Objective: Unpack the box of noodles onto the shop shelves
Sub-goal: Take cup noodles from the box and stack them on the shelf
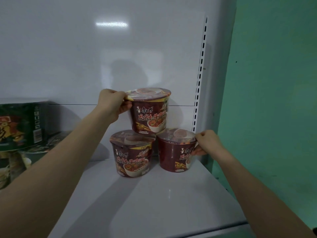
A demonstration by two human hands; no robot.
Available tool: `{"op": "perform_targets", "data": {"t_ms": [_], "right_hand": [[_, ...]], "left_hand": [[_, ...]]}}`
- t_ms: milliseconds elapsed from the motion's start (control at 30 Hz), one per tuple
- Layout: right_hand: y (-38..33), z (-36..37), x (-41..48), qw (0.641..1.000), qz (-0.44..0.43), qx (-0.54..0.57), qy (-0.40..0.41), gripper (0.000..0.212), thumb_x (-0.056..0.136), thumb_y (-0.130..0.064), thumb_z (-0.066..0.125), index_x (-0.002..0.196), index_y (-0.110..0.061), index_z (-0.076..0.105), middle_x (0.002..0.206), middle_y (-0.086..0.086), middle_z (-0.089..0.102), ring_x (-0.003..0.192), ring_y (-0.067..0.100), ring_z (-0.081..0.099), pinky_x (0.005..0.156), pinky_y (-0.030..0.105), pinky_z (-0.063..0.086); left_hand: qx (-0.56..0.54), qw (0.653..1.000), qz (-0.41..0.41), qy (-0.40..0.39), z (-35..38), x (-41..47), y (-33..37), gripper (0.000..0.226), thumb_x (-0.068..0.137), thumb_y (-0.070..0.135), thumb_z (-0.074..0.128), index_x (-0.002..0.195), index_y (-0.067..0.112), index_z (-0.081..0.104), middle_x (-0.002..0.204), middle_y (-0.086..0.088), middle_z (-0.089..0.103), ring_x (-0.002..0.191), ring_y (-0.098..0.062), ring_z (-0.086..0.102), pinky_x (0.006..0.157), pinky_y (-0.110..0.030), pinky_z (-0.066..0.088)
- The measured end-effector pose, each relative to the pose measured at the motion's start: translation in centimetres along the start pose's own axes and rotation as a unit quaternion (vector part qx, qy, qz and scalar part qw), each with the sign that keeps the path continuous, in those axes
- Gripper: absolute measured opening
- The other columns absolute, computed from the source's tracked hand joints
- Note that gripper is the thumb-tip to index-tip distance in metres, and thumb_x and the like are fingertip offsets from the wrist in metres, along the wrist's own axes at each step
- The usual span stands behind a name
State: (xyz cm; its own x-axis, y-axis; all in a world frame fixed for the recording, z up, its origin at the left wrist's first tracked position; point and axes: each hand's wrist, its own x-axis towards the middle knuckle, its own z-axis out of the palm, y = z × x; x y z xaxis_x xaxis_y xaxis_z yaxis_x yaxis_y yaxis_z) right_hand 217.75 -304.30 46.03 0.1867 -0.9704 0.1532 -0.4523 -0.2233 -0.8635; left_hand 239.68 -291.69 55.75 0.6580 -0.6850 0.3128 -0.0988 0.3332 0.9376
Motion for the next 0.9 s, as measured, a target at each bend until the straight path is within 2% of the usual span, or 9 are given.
{"op": "perform_targets", "data": {"t_ms": [200, 367, 533, 667, 800, 900], "right_hand": [[0.2, 0.0, 0.3, 1.000, 0.002, 0.024, -0.011, 0.022, 0.097, -0.015, 0.038, 0.090, 0.002, 0.051, 0.063, 0.020, 0.061, 0.035, 0.018, 0.060, 0.040, 0.025, 0.054], [0.5, -0.4, 0.1, 0.998, 0.000, 0.054, -0.023, 0.025, 0.097, -0.020, 0.041, 0.077, -0.007, 0.050, 0.062, 0.021, 0.063, 0.040, 0.020, 0.063, 0.047, 0.029, 0.056], [0.6, -0.3, -0.1, 0.997, -0.005, 0.069, -0.024, 0.025, 0.097, -0.022, 0.042, 0.076, -0.010, 0.050, 0.063, 0.019, 0.064, 0.042, 0.020, 0.064, 0.048, 0.029, 0.057], [0.6, -0.4, -0.2, 0.997, -0.004, 0.074, -0.030, 0.025, 0.097, -0.023, 0.043, 0.076, -0.011, 0.049, 0.067, 0.020, 0.064, 0.039, 0.019, 0.063, 0.044, 0.026, 0.056], [0.7, -0.1, -0.5, 0.996, -0.004, 0.077, -0.034, 0.023, 0.097, -0.024, 0.043, 0.085, -0.007, 0.051, 0.076, 0.024, 0.066, 0.041, 0.018, 0.064, 0.046, 0.026, 0.056], [0.8, -0.2, -0.6, 0.995, -0.007, 0.089, -0.033, 0.021, 0.097, -0.024, 0.043, 0.090, -0.006, 0.052, 0.078, 0.025, 0.065, 0.040, 0.018, 0.063, 0.045, 0.025, 0.056]], "left_hand": [[0.027, 1.000, -0.006, -0.013, 1.4, 0.3, -0.5, 0.024, 0.090, -0.008, 0.043, 0.067, 0.000, 0.044, 0.061, -0.011, 0.047, 0.024, -0.004, 0.045, 0.035, -0.014, 0.045], [0.041, 0.999, -0.011, -0.020, 2.0, 0.3, -0.4, 0.024, 0.090, -0.007, 0.044, 0.068, 0.001, 0.042, 0.065, -0.011, 0.046, 0.024, -0.004, 0.046, 0.035, -0.014, 0.045], [0.041, 0.998, -0.041, -0.035, 2.3, 0.2, -0.9, 0.020, 0.092, -0.003, 0.046, 0.073, 0.001, 0.043, 0.070, -0.012, 0.047, 0.024, -0.004, 0.047, 0.035, -0.014, 0.045], [0.044, 0.997, -0.043, -0.038, 2.2, 0.4, -1.2, 0.019, 0.092, -0.002, 0.046, 0.073, 0.001, 0.043, 0.069, -0.011, 0.046, 0.026, -0.004, 0.046, 0.034, -0.013, 0.044], [0.118, 0.991, -0.045, -0.055, 2.4, 0.7, -1.5, 0.022, 0.094, 0.004, 0.043, 0.073, 0.006, 0.047, 0.062, -0.006, 0.041, 0.047, -0.011, 0.040, 0.033, -0.011, 0.041], [0.171, 0.983, -0.031, -0.060, 3.1, 1.0, -1.4, 0.022, 0.095, 0.005, 0.040, 0.073, 0.008, 0.045, 0.060, -0.006, 0.038, 0.050, -0.013, 0.036, 0.032, -0.011, 0.040]]}}
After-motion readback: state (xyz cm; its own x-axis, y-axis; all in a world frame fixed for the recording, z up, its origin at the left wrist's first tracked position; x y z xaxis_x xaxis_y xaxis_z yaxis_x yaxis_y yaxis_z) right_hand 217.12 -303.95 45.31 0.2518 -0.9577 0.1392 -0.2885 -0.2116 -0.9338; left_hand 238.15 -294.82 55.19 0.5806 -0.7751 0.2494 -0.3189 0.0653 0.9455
